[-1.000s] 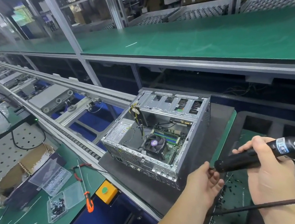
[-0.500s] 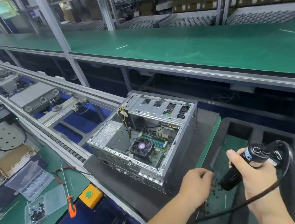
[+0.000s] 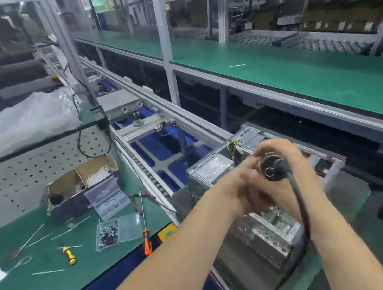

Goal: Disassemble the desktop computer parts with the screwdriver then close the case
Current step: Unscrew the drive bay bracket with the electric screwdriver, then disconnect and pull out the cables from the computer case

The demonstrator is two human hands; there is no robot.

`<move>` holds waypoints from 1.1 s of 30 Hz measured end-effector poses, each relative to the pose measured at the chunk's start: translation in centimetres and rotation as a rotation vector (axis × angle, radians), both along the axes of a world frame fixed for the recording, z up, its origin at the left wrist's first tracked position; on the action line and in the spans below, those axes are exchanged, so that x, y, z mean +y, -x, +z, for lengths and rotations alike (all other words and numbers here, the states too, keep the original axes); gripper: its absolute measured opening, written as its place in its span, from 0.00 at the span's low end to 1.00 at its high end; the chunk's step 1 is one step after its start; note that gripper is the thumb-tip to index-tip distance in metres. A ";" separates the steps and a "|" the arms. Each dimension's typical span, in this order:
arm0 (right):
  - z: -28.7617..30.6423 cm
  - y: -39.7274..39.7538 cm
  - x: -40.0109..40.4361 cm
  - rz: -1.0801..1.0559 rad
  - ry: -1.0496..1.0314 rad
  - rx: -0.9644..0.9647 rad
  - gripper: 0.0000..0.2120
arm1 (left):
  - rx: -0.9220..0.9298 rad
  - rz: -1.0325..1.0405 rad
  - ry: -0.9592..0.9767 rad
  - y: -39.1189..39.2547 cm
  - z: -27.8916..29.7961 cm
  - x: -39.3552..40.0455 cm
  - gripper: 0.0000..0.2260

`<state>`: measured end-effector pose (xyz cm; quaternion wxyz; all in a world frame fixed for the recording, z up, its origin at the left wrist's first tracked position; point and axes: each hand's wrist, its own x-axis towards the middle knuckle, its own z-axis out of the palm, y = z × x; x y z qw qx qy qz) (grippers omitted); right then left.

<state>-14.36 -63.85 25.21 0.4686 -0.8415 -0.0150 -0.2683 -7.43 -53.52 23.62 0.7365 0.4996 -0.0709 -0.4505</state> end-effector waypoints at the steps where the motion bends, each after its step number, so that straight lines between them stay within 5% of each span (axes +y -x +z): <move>1: -0.2 -1.6 1.3 0.067 0.110 0.058 0.21 | 0.051 0.078 0.008 -1.5 -0.2 2.0 0.06; 3: -1.5 -4.9 4.5 0.219 0.159 0.258 0.28 | 0.158 0.260 -0.005 -4.8 -1.2 6.6 0.13; 6: -3.9 -9.7 11.0 0.391 -0.105 0.503 0.27 | 0.131 0.440 -0.095 -10.0 -4.6 14.8 0.15; 8: -6.0 -13.3 16.3 0.336 -0.115 0.582 0.32 | 0.138 0.519 -0.140 -13.1 -7.5 20.9 0.14; 11: -9.6 -18.6 24.6 0.302 -0.308 0.760 0.24 | 0.097 0.564 -0.250 -16.6 -11.6 29.8 0.12; 13: -12.5 -21.7 30.2 0.306 -0.228 0.857 0.12 | 0.051 0.568 -0.340 -18.3 -14.1 35.0 0.10; 18: -21.5 -26.4 42.4 0.411 0.064 0.945 0.07 | -0.002 0.698 -0.652 -20.0 -21.2 44.7 0.04; 22: -28.2 -27.0 48.6 0.401 0.139 1.071 0.18 | -0.045 0.709 -0.958 -20.6 -26.3 49.9 0.08; 26: -32.0 -27.8 50.6 0.396 0.213 1.111 0.14 | 0.034 0.658 -1.075 -21.6 -29.8 52.3 0.06; 31: -33.6 -28.8 52.5 0.360 0.294 1.062 0.13 | -0.080 0.548 -1.282 -22.5 -31.8 52.9 0.01; 33: -33.1 -29.0 52.7 0.361 0.299 1.081 0.12 | -0.114 0.578 -1.326 -22.6 -31.6 52.7 0.08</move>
